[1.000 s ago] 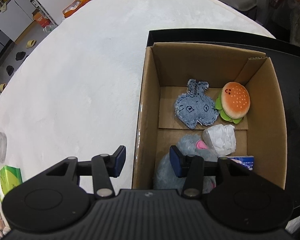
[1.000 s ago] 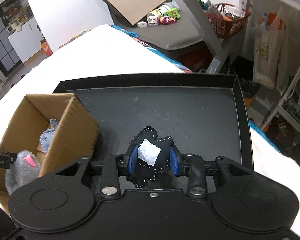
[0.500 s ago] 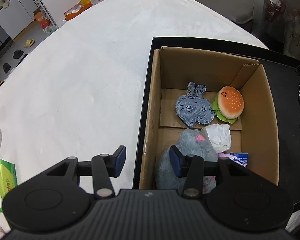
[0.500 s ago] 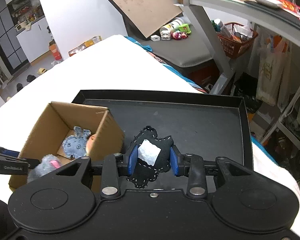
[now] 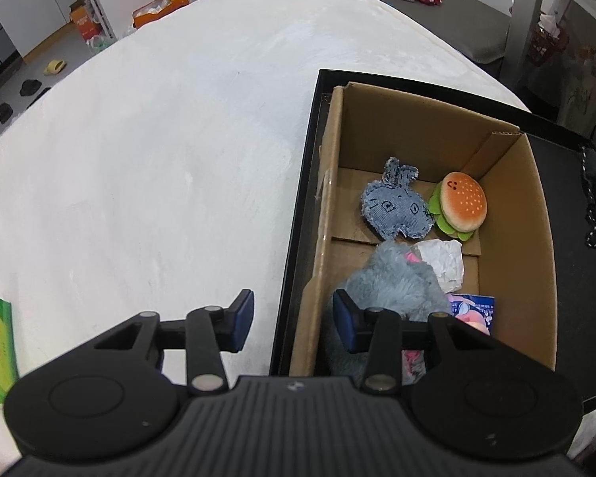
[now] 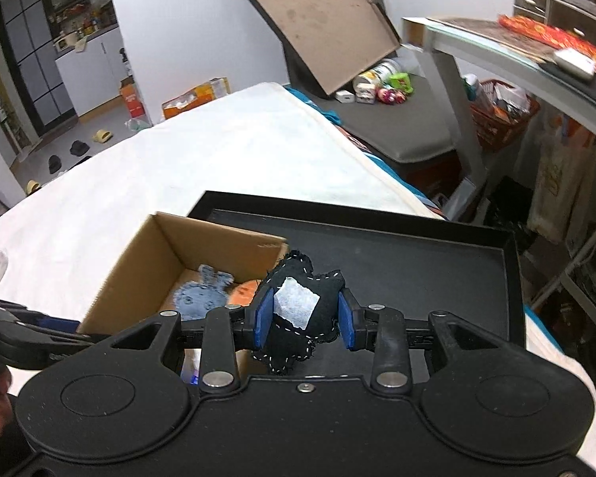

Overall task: Organize soft objects
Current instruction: 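Lift the black patch with the right tool and drop it into the box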

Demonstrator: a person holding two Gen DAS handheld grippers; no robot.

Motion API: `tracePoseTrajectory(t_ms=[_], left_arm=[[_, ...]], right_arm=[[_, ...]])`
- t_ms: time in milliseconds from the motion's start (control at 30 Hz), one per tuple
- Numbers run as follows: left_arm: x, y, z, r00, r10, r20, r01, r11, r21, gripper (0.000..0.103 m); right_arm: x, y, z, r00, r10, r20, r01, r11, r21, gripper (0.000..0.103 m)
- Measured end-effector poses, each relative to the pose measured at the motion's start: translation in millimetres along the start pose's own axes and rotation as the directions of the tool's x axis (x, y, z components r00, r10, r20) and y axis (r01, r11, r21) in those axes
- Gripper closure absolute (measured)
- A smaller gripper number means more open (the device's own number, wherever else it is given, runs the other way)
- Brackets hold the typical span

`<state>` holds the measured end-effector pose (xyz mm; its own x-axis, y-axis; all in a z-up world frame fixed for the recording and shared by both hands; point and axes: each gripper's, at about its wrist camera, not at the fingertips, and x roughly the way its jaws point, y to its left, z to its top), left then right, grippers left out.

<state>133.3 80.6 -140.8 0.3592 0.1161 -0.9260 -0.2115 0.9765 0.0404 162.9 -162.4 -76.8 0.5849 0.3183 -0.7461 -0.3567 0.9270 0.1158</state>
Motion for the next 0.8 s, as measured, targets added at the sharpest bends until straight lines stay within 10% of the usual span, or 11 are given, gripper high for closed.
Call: tracePoseTrajectory(t_ms=[800], left_arm=[[14.4, 22.1, -3.7, 0.992, -0.124, -0.009, 0.123, 0.991, -0.054, 0.074]], right_arm=[[31.0, 80.0, 30.8, 0.996, 0.077, -0.035, -0.080, 0.993, -0.088, 0.061]])
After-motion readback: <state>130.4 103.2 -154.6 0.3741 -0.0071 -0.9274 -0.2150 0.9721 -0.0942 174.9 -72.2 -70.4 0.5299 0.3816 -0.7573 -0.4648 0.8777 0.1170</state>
